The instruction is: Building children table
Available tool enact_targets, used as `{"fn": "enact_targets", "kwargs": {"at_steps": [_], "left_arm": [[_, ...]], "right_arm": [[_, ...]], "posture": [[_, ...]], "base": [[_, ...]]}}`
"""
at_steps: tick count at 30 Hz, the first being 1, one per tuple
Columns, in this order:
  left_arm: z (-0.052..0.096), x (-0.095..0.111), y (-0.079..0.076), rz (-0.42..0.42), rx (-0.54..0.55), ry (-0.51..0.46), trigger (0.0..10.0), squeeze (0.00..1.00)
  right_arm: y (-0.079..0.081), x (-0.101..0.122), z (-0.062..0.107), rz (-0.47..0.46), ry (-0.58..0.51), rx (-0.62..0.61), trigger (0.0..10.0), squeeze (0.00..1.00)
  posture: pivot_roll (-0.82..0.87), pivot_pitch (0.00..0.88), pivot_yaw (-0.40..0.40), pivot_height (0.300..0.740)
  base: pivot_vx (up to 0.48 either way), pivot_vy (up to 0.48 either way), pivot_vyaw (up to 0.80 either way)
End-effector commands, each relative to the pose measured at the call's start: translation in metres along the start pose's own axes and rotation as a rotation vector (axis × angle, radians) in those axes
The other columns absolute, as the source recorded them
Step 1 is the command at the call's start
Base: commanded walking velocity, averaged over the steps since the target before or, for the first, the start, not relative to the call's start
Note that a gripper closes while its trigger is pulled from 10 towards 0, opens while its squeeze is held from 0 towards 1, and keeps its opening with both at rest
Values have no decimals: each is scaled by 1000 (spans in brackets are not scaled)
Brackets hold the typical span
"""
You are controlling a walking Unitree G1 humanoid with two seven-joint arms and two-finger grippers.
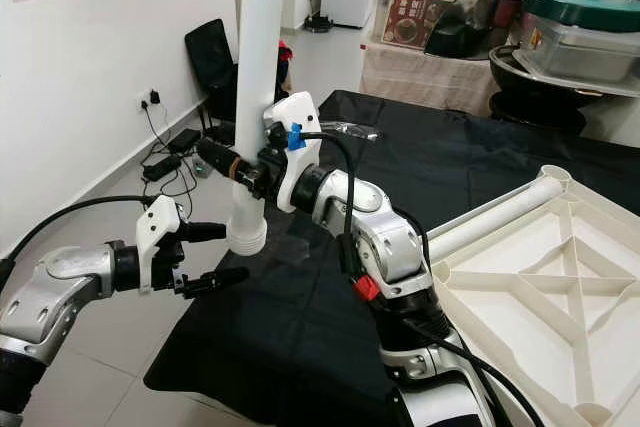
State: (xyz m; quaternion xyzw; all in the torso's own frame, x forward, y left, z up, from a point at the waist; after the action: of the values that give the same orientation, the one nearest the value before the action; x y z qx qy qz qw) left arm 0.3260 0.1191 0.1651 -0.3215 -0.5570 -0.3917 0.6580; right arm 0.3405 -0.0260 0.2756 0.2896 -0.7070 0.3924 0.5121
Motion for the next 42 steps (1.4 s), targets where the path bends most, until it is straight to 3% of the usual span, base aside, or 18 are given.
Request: {"fn": "enact_targets", "kwargs": {"at_steps": [1,16,22,42], "left_arm": [[2,6,3,-37,5,3,10000,0],[-4,11,2,-64,-12,-22,10000,0],[-19,12,2,-96,-51,-2,10000,0],[-25,13,2,-116,-60,-25,10000,0]], "right_arm": [[4,0,0,-3,3,23,10000,0],[14,-2,0,-28,6,59,10000,0],[28,15,-8,-126,-67,97,10000,0],[23,32,-12,-198,-136,61,10000,0]], "posture": [[84,0,-49,740],[88,0,-56,740],[74,0,-46,740],[71,0,-53,740]], "base": [[0,0,0],[0,0,0],[0,0,0],[0,0,0]]}}
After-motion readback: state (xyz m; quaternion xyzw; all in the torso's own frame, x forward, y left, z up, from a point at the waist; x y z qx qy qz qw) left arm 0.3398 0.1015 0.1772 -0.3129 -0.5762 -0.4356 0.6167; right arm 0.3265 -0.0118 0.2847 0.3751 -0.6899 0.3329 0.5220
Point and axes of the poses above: a point about 5 cm out from each wrist's last joint towards the gripper, its own z axis pointing back from the gripper into the wrist, its own x axis along the axis of the wrist's last joint, y = z × x, the point moved 4 cm from there along -z, pointing out of the wrist towards the gripper, and after that the axes turned 11 degrees about z, right-handed, at the moved point
